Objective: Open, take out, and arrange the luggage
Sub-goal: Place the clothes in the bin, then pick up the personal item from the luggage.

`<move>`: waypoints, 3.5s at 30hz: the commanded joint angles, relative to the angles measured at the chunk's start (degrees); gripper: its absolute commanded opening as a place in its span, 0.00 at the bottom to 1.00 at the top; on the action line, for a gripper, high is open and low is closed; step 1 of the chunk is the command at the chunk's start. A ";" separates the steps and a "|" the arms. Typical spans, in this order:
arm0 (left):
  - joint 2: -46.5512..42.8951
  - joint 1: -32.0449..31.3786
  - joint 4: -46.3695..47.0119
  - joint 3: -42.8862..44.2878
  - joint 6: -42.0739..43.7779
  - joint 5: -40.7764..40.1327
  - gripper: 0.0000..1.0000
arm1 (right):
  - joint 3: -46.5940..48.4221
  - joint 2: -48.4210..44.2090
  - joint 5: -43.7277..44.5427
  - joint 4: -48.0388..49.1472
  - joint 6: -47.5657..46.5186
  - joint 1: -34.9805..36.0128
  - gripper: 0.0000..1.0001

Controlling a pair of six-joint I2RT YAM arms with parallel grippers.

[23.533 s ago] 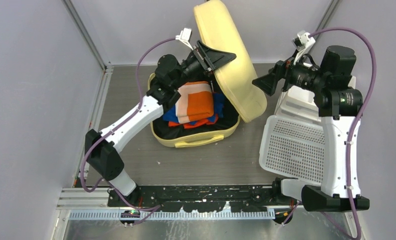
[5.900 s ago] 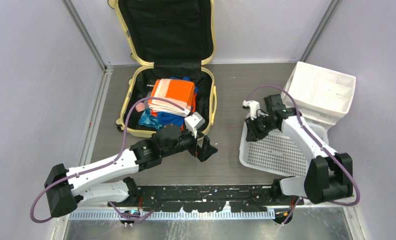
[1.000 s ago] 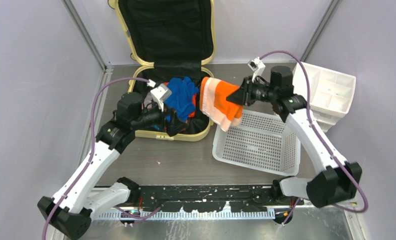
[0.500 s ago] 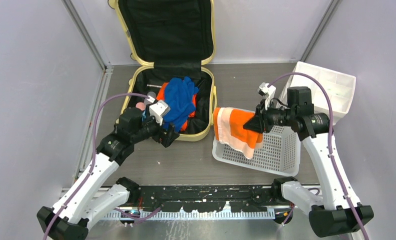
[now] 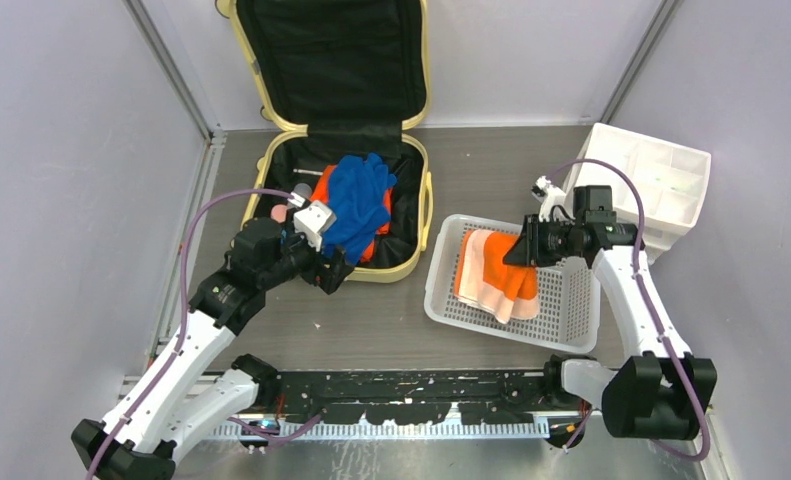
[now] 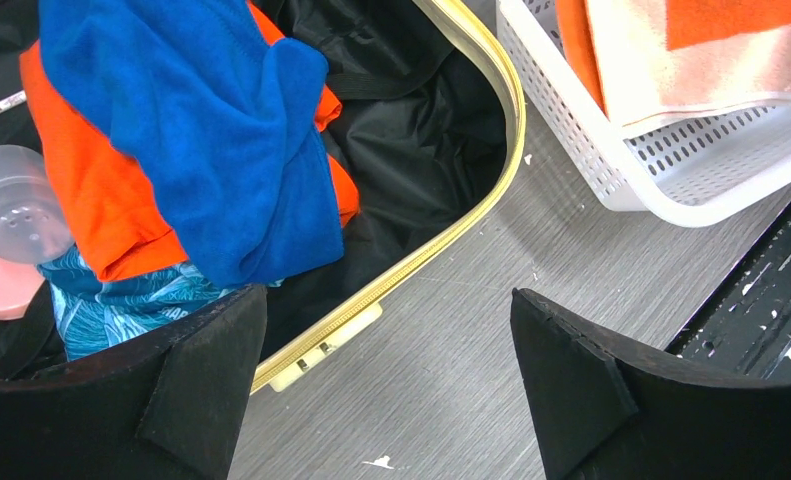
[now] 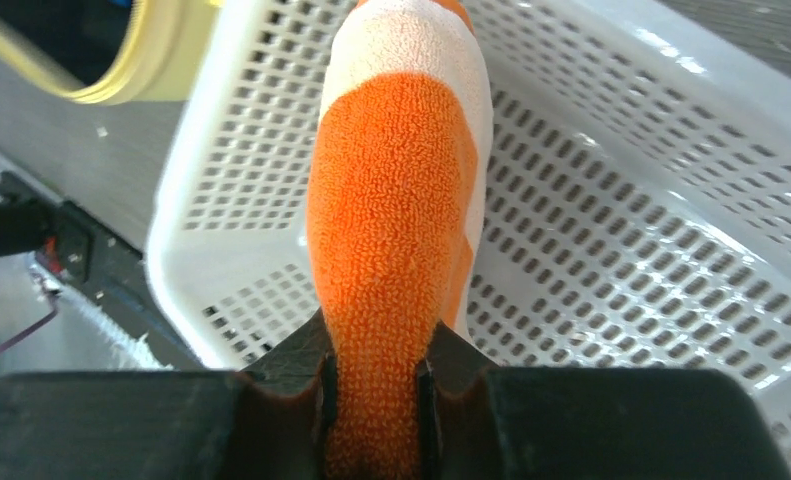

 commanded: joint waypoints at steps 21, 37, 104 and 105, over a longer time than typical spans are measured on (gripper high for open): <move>-2.03 0.31 2.29 -0.67 -0.30 1.09 0.97 | 8.93 -0.89 38.15 -4.87 -15.00 -1.02 0.81; 15.25 -0.26 -3.45 10.50 -16.62 -9.68 0.87 | 3.58 -2.73 -24.32 7.16 -10.66 -1.12 1.00; 51.78 19.55 -5.01 30.05 -19.39 11.58 0.64 | -0.14 -5.49 -9.77 9.41 -8.25 -1.16 1.00; 51.97 19.51 -6.01 30.48 -18.28 9.41 0.67 | -0.11 -5.48 -9.75 9.49 -8.24 -1.19 1.00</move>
